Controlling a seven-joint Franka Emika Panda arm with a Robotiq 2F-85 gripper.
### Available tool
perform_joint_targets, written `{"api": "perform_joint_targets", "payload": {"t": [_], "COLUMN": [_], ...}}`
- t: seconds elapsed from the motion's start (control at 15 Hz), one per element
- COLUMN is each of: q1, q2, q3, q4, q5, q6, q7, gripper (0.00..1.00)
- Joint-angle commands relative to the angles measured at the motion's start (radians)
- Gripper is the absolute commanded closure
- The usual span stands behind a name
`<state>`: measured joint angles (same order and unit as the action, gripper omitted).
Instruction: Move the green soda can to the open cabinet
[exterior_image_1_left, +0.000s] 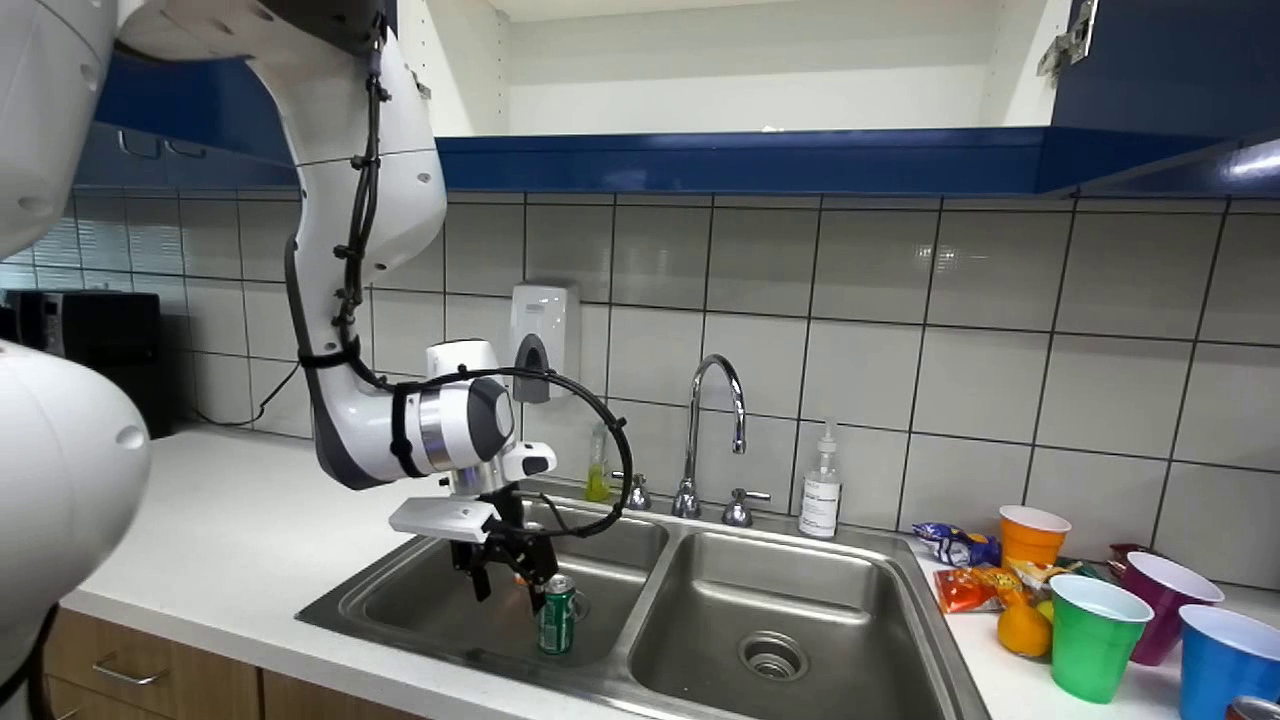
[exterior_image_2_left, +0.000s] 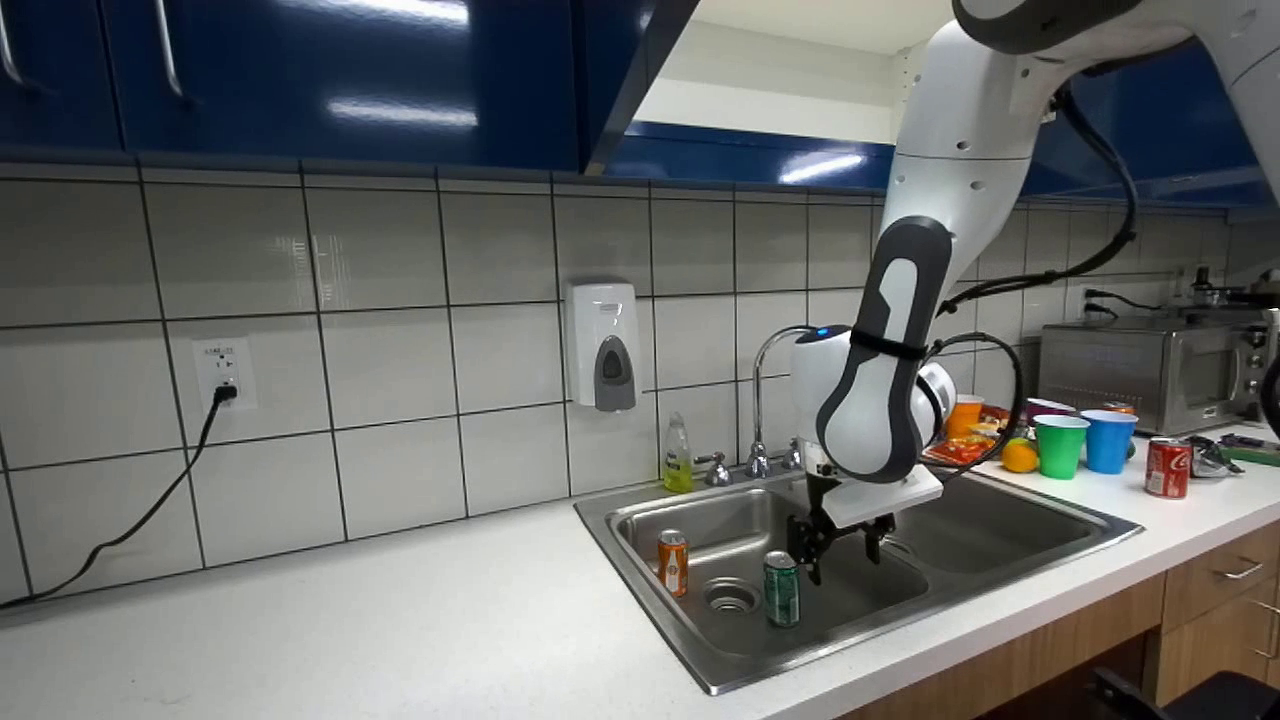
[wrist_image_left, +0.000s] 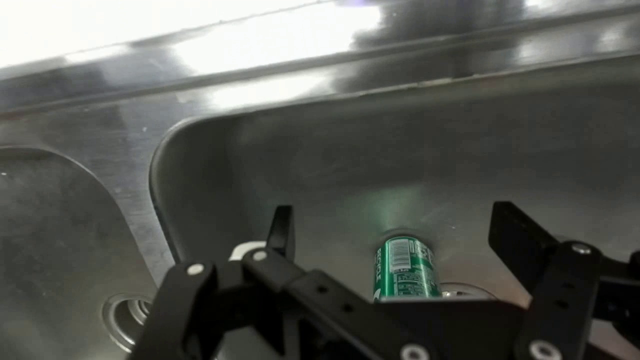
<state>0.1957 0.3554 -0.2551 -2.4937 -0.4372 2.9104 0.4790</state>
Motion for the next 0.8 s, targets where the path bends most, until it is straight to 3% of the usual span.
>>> {"api": "perform_joint_targets", "payload": {"t": [0.0, 0.73], "q1": [0.08, 0.276], "q2": [0.068, 0.234], "q3": [-0.064, -0.195], "q4": [0.037, 0.071], "q5": [0.018, 0.248], "q6": [0.042, 0.141], "q7": [0.036, 0.023], "gripper": [0.0, 0.0]}}
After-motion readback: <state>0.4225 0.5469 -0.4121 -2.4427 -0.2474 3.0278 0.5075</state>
